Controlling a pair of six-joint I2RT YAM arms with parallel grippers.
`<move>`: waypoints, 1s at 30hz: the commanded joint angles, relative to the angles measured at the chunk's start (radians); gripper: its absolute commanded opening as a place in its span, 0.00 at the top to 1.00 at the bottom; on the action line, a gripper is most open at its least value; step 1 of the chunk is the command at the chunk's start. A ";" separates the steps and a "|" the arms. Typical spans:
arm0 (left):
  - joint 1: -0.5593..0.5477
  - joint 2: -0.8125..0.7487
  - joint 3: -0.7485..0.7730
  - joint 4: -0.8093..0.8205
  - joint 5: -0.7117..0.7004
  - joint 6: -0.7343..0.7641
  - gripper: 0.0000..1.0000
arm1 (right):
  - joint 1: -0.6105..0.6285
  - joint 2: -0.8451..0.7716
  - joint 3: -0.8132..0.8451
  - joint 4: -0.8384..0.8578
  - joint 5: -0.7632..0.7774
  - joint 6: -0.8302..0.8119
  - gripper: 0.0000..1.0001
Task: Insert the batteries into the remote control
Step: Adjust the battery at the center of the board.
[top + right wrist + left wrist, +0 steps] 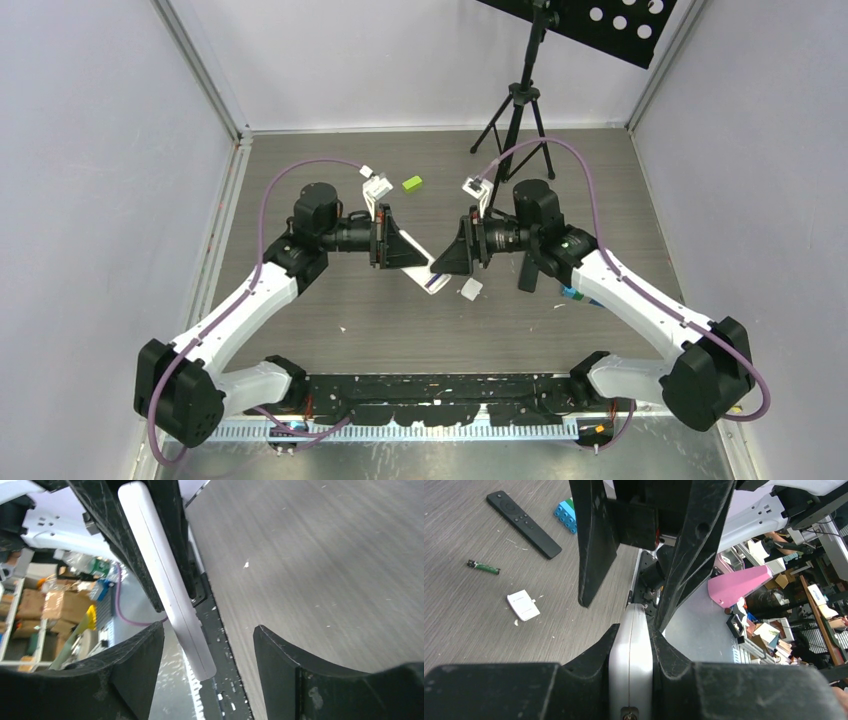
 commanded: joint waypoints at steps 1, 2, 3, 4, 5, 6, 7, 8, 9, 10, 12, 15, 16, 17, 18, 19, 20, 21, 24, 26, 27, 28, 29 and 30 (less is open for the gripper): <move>-0.003 -0.015 0.055 0.046 0.051 -0.003 1.00 | 0.014 0.019 0.018 0.056 -0.156 -0.011 0.33; -0.003 -0.013 0.055 0.063 0.061 -0.012 1.00 | 0.016 0.025 0.020 0.053 -0.163 -0.013 0.39; -0.003 -0.012 0.055 0.072 0.067 -0.020 1.00 | 0.016 0.032 0.023 0.049 -0.165 -0.015 0.42; -0.003 -0.012 0.056 0.077 0.068 -0.027 1.00 | 0.016 0.039 0.027 0.042 -0.168 -0.018 0.49; -0.003 -0.012 0.056 0.079 0.070 -0.028 1.00 | 0.016 0.046 0.033 0.034 -0.172 -0.022 0.54; -0.003 -0.012 0.055 0.081 0.070 -0.030 1.00 | 0.016 0.052 0.038 0.026 -0.175 -0.025 0.58; -0.003 -0.015 0.055 0.081 0.071 -0.029 1.00 | 0.016 0.057 0.043 0.020 -0.175 -0.027 0.62; -0.003 -0.018 0.054 0.082 0.070 -0.029 1.00 | 0.016 0.060 0.047 0.013 -0.172 -0.030 0.64; -0.003 -0.021 0.051 0.083 0.068 -0.027 1.00 | 0.016 0.060 0.049 0.011 -0.166 -0.032 0.64; -0.003 -0.022 0.049 0.080 0.064 -0.025 1.00 | 0.016 0.059 0.052 0.006 -0.156 -0.034 0.64; -0.003 -0.025 0.045 0.073 0.055 -0.016 1.00 | 0.016 0.054 0.057 -0.001 -0.126 -0.039 0.62; -0.003 -0.022 0.043 0.063 0.042 -0.010 1.00 | 0.016 0.053 0.063 -0.007 -0.095 -0.040 0.60; -0.003 -0.020 0.042 0.061 0.038 -0.010 1.00 | 0.016 0.054 0.065 -0.006 -0.092 -0.040 0.60; -0.003 -0.019 0.041 0.059 0.033 -0.012 1.00 | 0.016 0.056 0.067 -0.009 -0.087 -0.040 0.58; -0.003 -0.018 0.041 0.057 0.022 -0.012 1.00 | 0.016 0.058 0.069 -0.012 -0.079 -0.040 0.55; -0.003 -0.020 0.040 0.055 0.012 -0.011 1.00 | 0.016 0.058 0.070 -0.014 -0.069 -0.041 0.51; -0.003 -0.020 0.039 0.054 0.006 -0.010 1.00 | 0.016 0.056 0.070 -0.015 -0.056 -0.039 0.48; -0.003 -0.021 0.038 0.054 0.003 -0.008 1.00 | 0.016 0.053 0.070 -0.014 -0.039 -0.038 0.45; -0.003 -0.030 0.041 0.004 -0.055 0.022 1.00 | 0.016 0.039 0.071 -0.020 0.057 -0.021 0.39; -0.002 -0.036 0.048 -0.079 -0.172 0.068 1.00 | 0.010 0.028 0.071 -0.029 0.156 0.012 0.38; -0.002 -0.037 0.052 -0.119 -0.231 0.089 1.00 | 0.006 0.022 0.070 -0.029 0.195 0.039 0.38; -0.002 -0.037 0.057 -0.154 -0.293 0.104 1.00 | -0.003 0.020 0.070 -0.029 0.227 0.067 0.37; -0.001 -0.037 0.059 -0.184 -0.345 0.116 1.00 | -0.013 0.020 0.068 -0.029 0.262 0.098 0.37; 0.001 -0.033 0.061 -0.207 -0.386 0.128 1.00 | -0.022 0.020 0.068 -0.038 0.302 0.128 0.38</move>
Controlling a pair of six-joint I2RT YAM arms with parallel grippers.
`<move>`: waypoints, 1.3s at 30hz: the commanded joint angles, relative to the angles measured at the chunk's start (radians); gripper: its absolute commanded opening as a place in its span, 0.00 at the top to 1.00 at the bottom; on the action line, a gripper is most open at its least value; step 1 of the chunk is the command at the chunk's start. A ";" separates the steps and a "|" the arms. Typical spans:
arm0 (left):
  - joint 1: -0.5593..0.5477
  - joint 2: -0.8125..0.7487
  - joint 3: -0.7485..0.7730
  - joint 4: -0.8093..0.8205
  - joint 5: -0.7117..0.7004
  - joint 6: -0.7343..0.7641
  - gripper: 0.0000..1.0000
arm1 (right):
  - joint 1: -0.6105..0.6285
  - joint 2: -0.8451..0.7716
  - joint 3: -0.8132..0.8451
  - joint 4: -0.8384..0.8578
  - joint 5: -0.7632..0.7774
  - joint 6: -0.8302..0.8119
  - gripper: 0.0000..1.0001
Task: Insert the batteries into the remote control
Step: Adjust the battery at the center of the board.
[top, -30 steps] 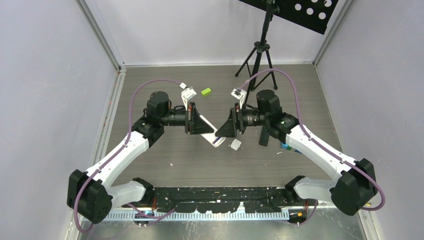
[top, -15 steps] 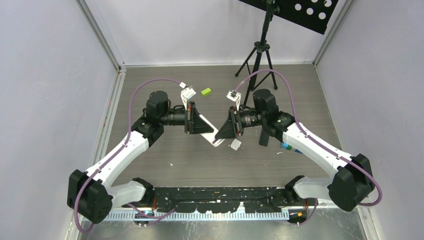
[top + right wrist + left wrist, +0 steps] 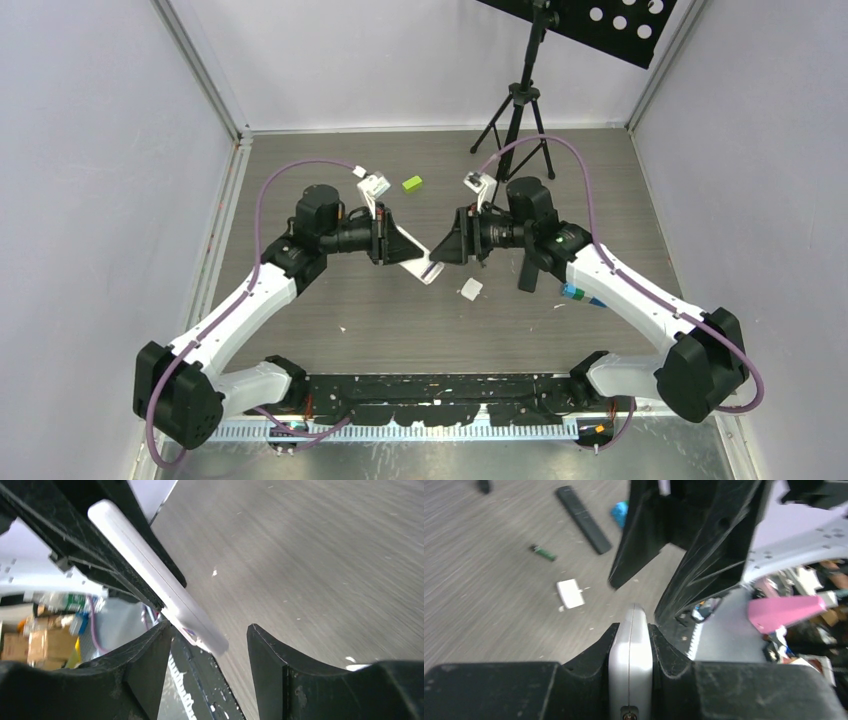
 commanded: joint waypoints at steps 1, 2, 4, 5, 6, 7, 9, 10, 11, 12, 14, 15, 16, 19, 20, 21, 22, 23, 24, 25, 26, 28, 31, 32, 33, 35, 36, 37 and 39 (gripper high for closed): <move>0.002 -0.022 0.051 -0.141 -0.262 0.082 1.00 | -0.040 -0.035 0.041 -0.012 0.242 0.143 0.38; 0.005 -0.018 0.049 -0.155 -0.295 0.082 1.00 | -0.050 -0.034 0.041 -0.027 0.289 0.173 0.38; 0.012 -0.017 0.043 -0.166 -0.337 0.079 1.00 | -0.070 -0.033 0.041 -0.069 0.396 0.229 0.38; 0.013 -0.019 0.039 -0.167 -0.357 0.076 1.00 | -0.078 -0.029 0.039 -0.094 0.458 0.262 0.38; 0.015 -0.020 0.035 -0.167 -0.377 0.074 1.00 | -0.085 -0.022 0.037 -0.126 0.533 0.300 0.38; 0.015 -0.024 0.031 -0.168 -0.394 0.073 1.00 | -0.092 -0.006 0.041 -0.170 0.614 0.352 0.39; 0.015 -0.032 0.022 -0.162 -0.413 0.069 1.00 | -0.109 0.043 0.048 -0.258 0.744 0.512 0.41; 0.015 -0.034 0.016 -0.157 -0.418 0.066 1.00 | -0.116 0.074 0.044 -0.272 0.761 0.582 0.44; 0.015 -0.036 0.011 -0.151 -0.419 0.062 1.00 | -0.122 0.104 0.040 -0.271 0.766 0.646 0.46; 0.015 -0.036 0.007 -0.145 -0.417 0.056 1.00 | -0.122 0.132 0.029 -0.256 0.771 0.715 0.50; 0.015 -0.040 -0.005 -0.132 -0.414 0.040 1.00 | -0.122 0.172 -0.016 -0.159 0.767 0.865 0.52; 0.015 -0.041 -0.015 -0.123 -0.410 0.029 1.00 | -0.122 0.189 -0.043 -0.099 0.765 0.943 0.52; 0.015 -0.044 -0.022 -0.116 -0.404 0.020 1.00 | -0.120 0.207 -0.060 -0.047 0.772 1.008 0.52; 0.015 -0.054 -0.047 -0.097 -0.393 -0.005 1.00 | -0.115 0.267 -0.059 -0.004 0.813 1.132 0.50; 0.015 -0.059 -0.054 -0.092 -0.388 -0.013 1.00 | -0.113 0.283 -0.045 -0.010 0.826 1.147 0.50; 0.015 -0.062 -0.060 -0.088 -0.384 -0.017 1.00 | -0.110 0.296 -0.029 -0.034 0.841 1.157 0.49; 0.015 -0.066 -0.068 -0.081 -0.380 -0.022 1.00 | -0.109 0.309 -0.012 -0.063 0.859 1.168 0.48; 0.015 -0.070 -0.074 -0.077 -0.378 -0.023 1.00 | -0.107 0.321 0.000 -0.101 0.878 1.177 0.47; 0.015 -0.070 -0.078 -0.074 -0.378 -0.024 1.00 | -0.105 0.332 0.007 -0.118 0.897 1.188 0.46; 0.015 -0.072 -0.082 -0.070 -0.377 -0.025 1.00 | -0.105 0.344 0.011 -0.126 0.905 1.195 0.44; 0.015 -0.071 -0.086 -0.066 -0.372 -0.026 1.00 | -0.103 0.354 0.011 -0.133 0.908 1.208 0.43; 0.015 -0.071 -0.090 -0.053 -0.352 -0.026 1.00 | -0.102 0.372 0.008 -0.130 0.907 1.225 0.42; 0.015 -0.075 -0.100 -0.024 -0.337 -0.028 1.00 | -0.097 0.397 0.009 -0.126 0.896 1.240 0.42; 0.015 -0.075 -0.101 -0.022 -0.338 -0.028 1.00 | -0.097 0.407 0.009 -0.124 0.888 1.244 0.42; 0.015 -0.074 -0.101 -0.021 -0.340 -0.028 1.00 | -0.096 0.411 0.009 -0.122 0.882 1.246 0.42; 0.015 -0.069 -0.100 -0.023 -0.342 -0.027 1.00 | -0.095 0.417 0.006 -0.121 0.881 1.250 0.43; 0.015 -0.066 -0.101 -0.021 -0.342 -0.027 1.00 | -0.094 0.416 0.005 -0.125 0.881 1.249 0.43; 0.015 -0.062 -0.101 -0.022 -0.342 -0.028 1.00 | -0.094 0.413 0.001 -0.125 0.882 1.250 0.43; 0.015 -0.057 -0.103 -0.019 -0.343 -0.030 1.00 | -0.094 0.411 -0.005 -0.126 0.886 1.249 0.43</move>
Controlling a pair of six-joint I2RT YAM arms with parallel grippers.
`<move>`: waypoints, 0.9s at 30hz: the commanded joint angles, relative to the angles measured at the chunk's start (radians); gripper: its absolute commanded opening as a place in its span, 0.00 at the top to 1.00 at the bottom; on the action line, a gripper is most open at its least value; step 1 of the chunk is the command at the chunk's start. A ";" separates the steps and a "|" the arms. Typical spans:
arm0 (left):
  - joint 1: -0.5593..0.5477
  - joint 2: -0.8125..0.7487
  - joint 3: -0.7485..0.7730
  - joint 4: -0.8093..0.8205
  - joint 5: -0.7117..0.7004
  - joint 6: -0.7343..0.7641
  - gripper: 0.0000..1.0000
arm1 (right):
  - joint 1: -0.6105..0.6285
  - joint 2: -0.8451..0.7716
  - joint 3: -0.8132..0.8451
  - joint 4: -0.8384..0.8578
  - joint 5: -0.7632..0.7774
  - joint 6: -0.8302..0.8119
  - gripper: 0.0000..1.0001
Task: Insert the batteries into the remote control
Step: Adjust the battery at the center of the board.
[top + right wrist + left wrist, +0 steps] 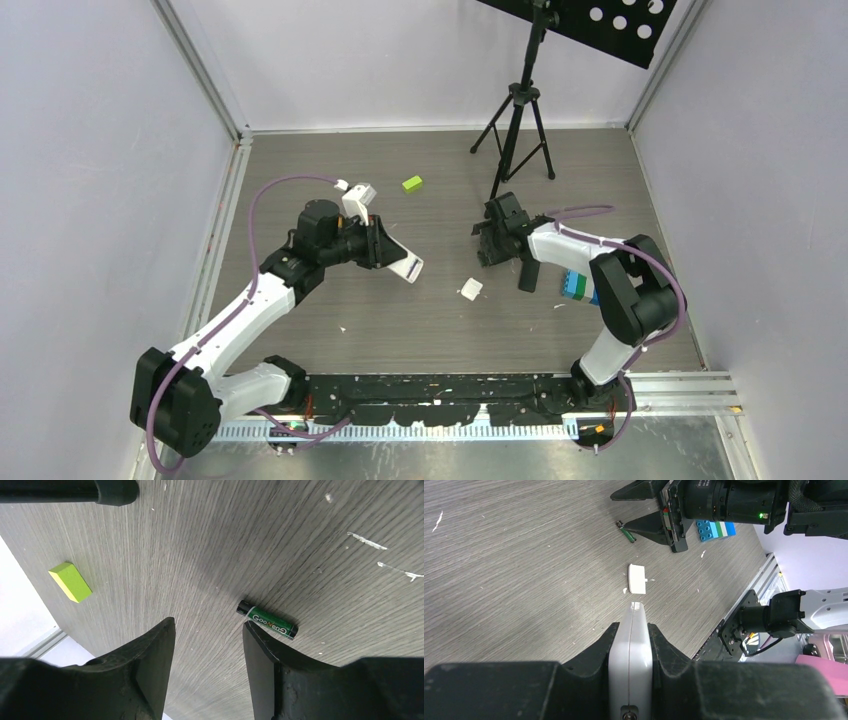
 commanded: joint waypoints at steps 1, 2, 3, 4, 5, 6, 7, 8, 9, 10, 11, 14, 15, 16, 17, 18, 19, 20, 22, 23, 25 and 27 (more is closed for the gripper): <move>0.003 -0.014 -0.001 0.075 0.018 -0.003 1.00 | 0.005 -0.010 0.013 -0.010 0.039 0.029 0.43; 0.003 -0.012 -0.002 0.075 0.018 -0.004 1.00 | 0.005 -0.010 0.011 -0.013 0.038 0.027 0.43; 0.003 -0.010 -0.004 0.077 0.019 -0.005 1.00 | 0.005 -0.010 0.010 -0.018 0.041 0.027 0.43; 0.003 -0.011 -0.004 0.077 0.018 -0.005 1.00 | 0.005 -0.011 0.007 -0.028 0.043 0.027 0.43; 0.003 -0.011 -0.004 0.077 0.017 -0.005 1.00 | 0.005 -0.011 0.005 -0.035 0.042 0.028 0.43; 0.003 -0.010 -0.004 0.078 0.016 -0.005 1.00 | 0.005 -0.012 0.000 -0.040 0.038 0.030 0.43; 0.003 -0.010 -0.004 0.078 0.015 -0.003 1.00 | 0.005 -0.013 -0.003 -0.049 0.037 0.034 0.44; 0.003 -0.011 -0.004 0.077 0.013 -0.003 1.00 | 0.005 -0.014 -0.008 -0.052 0.036 0.035 0.44; 0.003 -0.011 -0.004 0.078 0.012 -0.003 1.00 | 0.005 -0.015 -0.011 -0.056 0.036 0.039 0.44; 0.003 -0.010 -0.004 0.079 0.012 -0.002 1.00 | 0.005 -0.017 -0.015 -0.056 0.036 0.041 0.44; 0.003 -0.011 -0.004 0.080 0.012 -0.004 1.00 | 0.005 -0.016 -0.019 -0.055 0.035 0.043 0.44; 0.003 -0.008 -0.005 0.083 0.013 -0.006 1.00 | 0.005 -0.011 -0.021 -0.058 0.035 0.045 0.44; 0.003 -0.009 -0.007 0.082 0.013 -0.006 1.00 | 0.005 -0.008 -0.023 -0.059 0.036 0.046 0.44; 0.003 -0.010 -0.007 0.083 0.014 -0.006 1.00 | 0.005 -0.007 -0.024 -0.061 0.036 0.046 0.44; 0.003 -0.012 -0.007 0.082 0.014 -0.006 1.00 | 0.005 -0.003 -0.024 -0.068 0.039 0.048 0.44; 0.003 -0.013 -0.007 0.080 0.012 -0.005 1.00 | 0.005 -0.003 -0.025 -0.075 0.045 0.050 0.44; 0.003 -0.014 -0.007 0.079 0.012 -0.003 1.00 | 0.005 -0.005 -0.028 -0.078 0.051 0.052 0.45; 0.003 -0.015 -0.008 0.078 0.011 -0.002 1.00 | 0.005 -0.009 -0.030 -0.085 0.058 0.053 0.44; 0.003 -0.016 -0.008 0.077 0.010 -0.003 1.00 | 0.005 -0.014 -0.034 -0.097 0.079 0.057 0.44; 0.003 -0.016 -0.010 0.077 0.010 -0.003 1.00 | 0.005 -0.017 -0.037 -0.100 0.090 0.058 0.44; 0.003 -0.016 -0.011 0.077 0.010 -0.003 1.00 | 0.004 -0.025 -0.042 -0.109 0.109 0.062 0.43; 0.003 -0.017 -0.011 0.077 0.009 -0.002 1.00 | 0.003 -0.035 -0.044 -0.124 0.127 0.065 0.43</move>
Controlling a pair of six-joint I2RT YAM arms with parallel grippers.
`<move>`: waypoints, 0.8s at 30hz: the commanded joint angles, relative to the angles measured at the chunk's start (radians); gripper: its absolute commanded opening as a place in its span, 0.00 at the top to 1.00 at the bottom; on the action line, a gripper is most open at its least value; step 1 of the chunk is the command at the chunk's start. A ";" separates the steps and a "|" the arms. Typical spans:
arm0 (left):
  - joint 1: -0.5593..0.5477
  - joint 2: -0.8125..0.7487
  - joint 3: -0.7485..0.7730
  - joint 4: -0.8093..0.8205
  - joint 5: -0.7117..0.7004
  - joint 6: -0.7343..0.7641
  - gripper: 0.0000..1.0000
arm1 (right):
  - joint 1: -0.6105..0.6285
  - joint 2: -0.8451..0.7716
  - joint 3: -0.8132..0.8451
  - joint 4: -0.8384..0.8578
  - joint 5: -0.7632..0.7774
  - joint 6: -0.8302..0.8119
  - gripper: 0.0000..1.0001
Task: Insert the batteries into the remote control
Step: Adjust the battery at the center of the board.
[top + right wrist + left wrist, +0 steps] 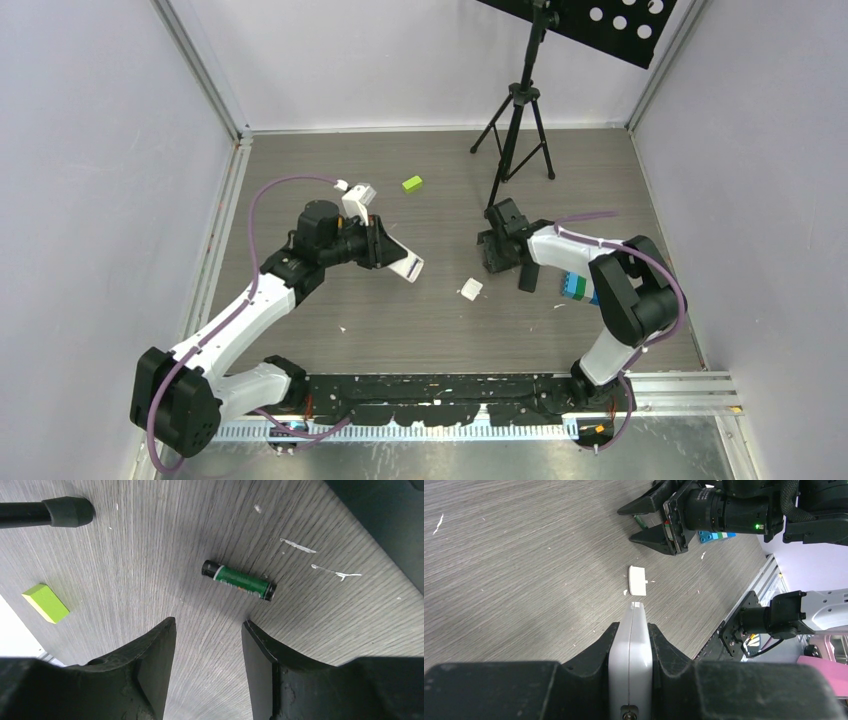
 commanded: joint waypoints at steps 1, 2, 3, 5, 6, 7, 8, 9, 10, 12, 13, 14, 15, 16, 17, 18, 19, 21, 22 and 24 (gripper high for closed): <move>0.003 -0.018 -0.003 0.055 0.009 0.000 1.00 | 0.002 -0.036 -0.016 -0.070 0.109 0.020 0.43; 0.003 -0.018 -0.003 0.054 0.010 0.000 1.00 | 0.002 -0.042 -0.017 -0.075 0.119 0.018 0.43; 0.003 -0.018 -0.003 0.053 0.009 0.002 1.00 | 0.001 -0.047 -0.017 -0.081 0.129 0.015 0.43; 0.003 -0.019 -0.003 0.053 0.008 0.001 1.00 | -0.001 -0.059 -0.015 -0.090 0.140 -0.001 0.43; 0.003 -0.019 -0.003 0.052 0.008 0.001 1.00 | -0.001 -0.064 -0.011 -0.095 0.143 -0.014 0.43; 0.003 -0.019 -0.003 0.052 0.008 0.003 1.00 | -0.001 -0.071 -0.004 -0.109 0.148 -0.026 0.43; 0.003 -0.020 -0.003 0.052 0.007 0.003 1.00 | -0.001 -0.080 0.003 -0.130 0.157 -0.032 0.42; 0.003 -0.021 -0.003 0.052 0.006 0.003 1.00 | -0.001 -0.093 0.007 -0.141 0.167 -0.039 0.40; 0.003 -0.021 -0.003 0.052 0.005 0.004 1.00 | -0.002 -0.107 0.009 -0.150 0.183 -0.047 0.39; 0.003 -0.022 -0.005 0.054 0.005 0.003 1.00 | -0.006 -0.133 0.010 -0.172 0.223 -0.057 0.38; 0.003 -0.022 -0.005 0.055 0.005 0.003 1.00 | -0.009 -0.145 0.010 -0.182 0.241 -0.063 0.38; 0.003 -0.022 -0.005 0.054 0.005 0.003 1.00 | -0.015 -0.155 0.011 -0.187 0.251 -0.075 0.37; 0.003 -0.023 -0.005 0.053 0.005 0.003 1.00 | -0.023 -0.163 0.012 -0.187 0.256 -0.099 0.37; 0.003 -0.025 -0.004 0.054 0.005 0.003 1.00 | -0.029 -0.168 0.015 -0.192 0.263 -0.125 0.37; 0.003 -0.026 -0.003 0.053 0.005 0.004 1.00 | -0.032 -0.173 0.022 -0.191 0.272 -0.159 0.37; 0.003 -0.028 -0.003 0.051 0.004 0.006 1.00 | -0.033 -0.173 0.038 -0.189 0.281 -0.211 0.37; 0.003 -0.028 -0.002 0.050 0.004 0.007 1.00 | -0.033 -0.170 0.054 -0.188 0.294 -0.294 0.37; 0.003 -0.033 -0.001 0.047 0.001 0.009 1.00 | -0.034 -0.155 0.088 -0.154 0.276 -0.494 0.36; 0.003 -0.033 0.000 0.045 0.000 0.009 1.00 | -0.035 -0.147 0.100 -0.119 0.243 -0.607 0.36; 0.003 -0.037 0.000 0.041 -0.002 0.011 1.00 | -0.035 -0.122 0.129 -0.065 0.166 -0.802 0.36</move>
